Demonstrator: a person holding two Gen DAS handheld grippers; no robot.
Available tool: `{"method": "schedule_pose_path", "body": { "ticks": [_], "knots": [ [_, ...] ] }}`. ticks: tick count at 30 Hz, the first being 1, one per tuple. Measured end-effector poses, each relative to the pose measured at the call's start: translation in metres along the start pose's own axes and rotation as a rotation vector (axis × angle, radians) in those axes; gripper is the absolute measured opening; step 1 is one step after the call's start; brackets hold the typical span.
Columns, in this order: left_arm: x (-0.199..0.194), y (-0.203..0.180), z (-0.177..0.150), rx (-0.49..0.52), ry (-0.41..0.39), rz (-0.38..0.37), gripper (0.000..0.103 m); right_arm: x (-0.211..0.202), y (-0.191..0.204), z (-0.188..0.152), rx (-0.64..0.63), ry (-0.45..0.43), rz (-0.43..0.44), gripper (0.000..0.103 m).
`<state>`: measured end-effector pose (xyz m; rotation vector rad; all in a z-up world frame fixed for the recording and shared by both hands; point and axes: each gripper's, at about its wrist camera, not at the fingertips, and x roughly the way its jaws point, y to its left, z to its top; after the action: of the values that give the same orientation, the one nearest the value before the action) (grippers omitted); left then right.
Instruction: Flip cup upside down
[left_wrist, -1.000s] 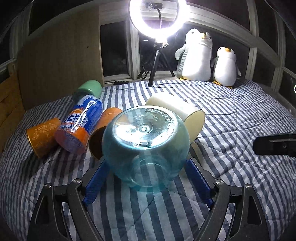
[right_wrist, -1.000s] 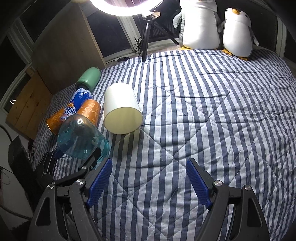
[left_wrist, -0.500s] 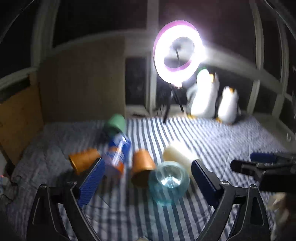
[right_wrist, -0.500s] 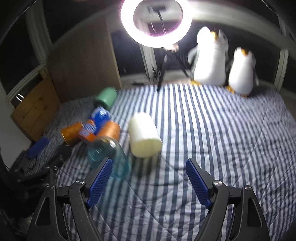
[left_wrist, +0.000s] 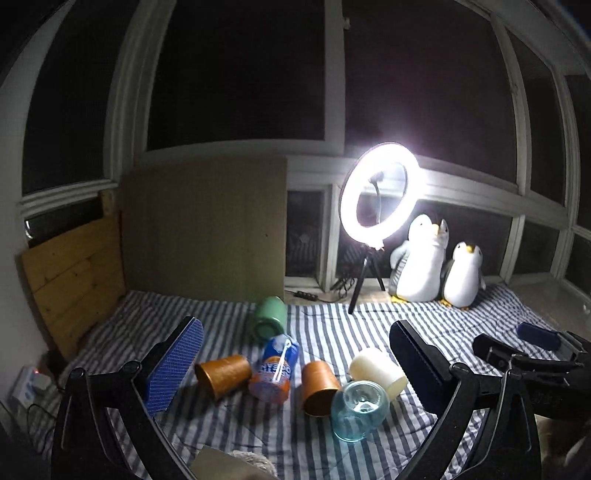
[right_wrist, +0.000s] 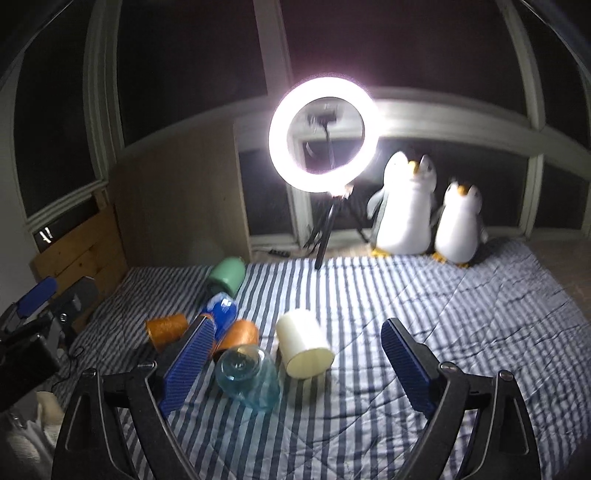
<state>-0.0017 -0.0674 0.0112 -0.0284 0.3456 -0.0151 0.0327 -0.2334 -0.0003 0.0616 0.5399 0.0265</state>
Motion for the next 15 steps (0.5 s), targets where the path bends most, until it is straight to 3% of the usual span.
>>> {"method": "schedule_pose_path", "body": {
  "ticks": [7,15],
  "knots": [
    [-0.022,0.01,0.002,-0.022,-0.026,0.003,0.102,-0.031,0.013,0.001,-0.03,-0.151,-0.06,0.099],
    [-0.034,0.012,0.001,-0.027,-0.045,-0.009,0.102,-0.051,0.024,-0.002,-0.042,-0.223,-0.072,0.102]
  ]
}}
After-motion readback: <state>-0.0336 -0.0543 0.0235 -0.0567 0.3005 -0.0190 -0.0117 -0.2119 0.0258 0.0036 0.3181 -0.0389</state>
